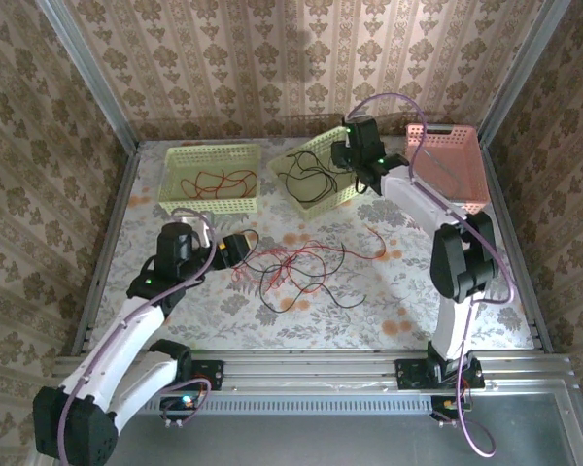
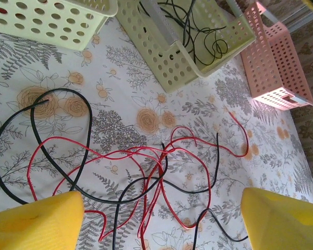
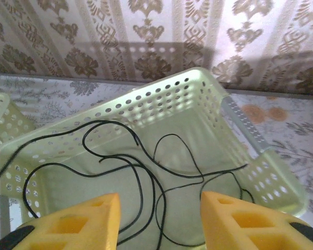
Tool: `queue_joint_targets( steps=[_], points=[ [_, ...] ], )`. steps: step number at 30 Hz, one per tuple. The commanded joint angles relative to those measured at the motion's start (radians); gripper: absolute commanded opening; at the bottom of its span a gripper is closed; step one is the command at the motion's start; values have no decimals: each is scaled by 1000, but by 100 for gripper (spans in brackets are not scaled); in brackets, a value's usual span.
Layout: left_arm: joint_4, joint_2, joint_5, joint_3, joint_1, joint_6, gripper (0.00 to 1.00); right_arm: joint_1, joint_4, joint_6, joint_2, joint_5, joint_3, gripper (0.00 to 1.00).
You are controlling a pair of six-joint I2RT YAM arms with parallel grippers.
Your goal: Untangle the cables
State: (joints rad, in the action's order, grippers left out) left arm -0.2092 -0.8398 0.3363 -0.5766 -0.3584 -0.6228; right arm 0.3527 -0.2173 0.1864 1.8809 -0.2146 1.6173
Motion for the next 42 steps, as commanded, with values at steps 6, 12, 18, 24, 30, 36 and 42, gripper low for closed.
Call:
queue_joint_targets(
  steps=[6, 12, 18, 24, 30, 36, 42],
  points=[
    [-41, -74, -10, -76, 6, -7, 78, 34, -14, 81, -343, 23, -340, 45],
    [-96, -161, -5, -94, 2, -6, 74, 149, -114, -1, -555, 10, -539, 44],
    [-90, -237, -33, -79, -67, 15, 72, 215, -222, 101, -636, 115, -617, 43],
    [-34, -217, -132, 41, -213, -41, 71, 329, -186, 203, -651, 121, -712, 46],
    [-38, -77, -221, 177, -303, -118, 71, 399, -119, 277, -576, 147, -792, 48],
    [-70, 74, -265, 262, -323, -190, 70, 401, -19, 326, -459, 132, -834, 52],
    [-69, 72, -322, 246, -330, -195, 70, 400, 38, 285, -264, 144, -755, 50]
  ],
)
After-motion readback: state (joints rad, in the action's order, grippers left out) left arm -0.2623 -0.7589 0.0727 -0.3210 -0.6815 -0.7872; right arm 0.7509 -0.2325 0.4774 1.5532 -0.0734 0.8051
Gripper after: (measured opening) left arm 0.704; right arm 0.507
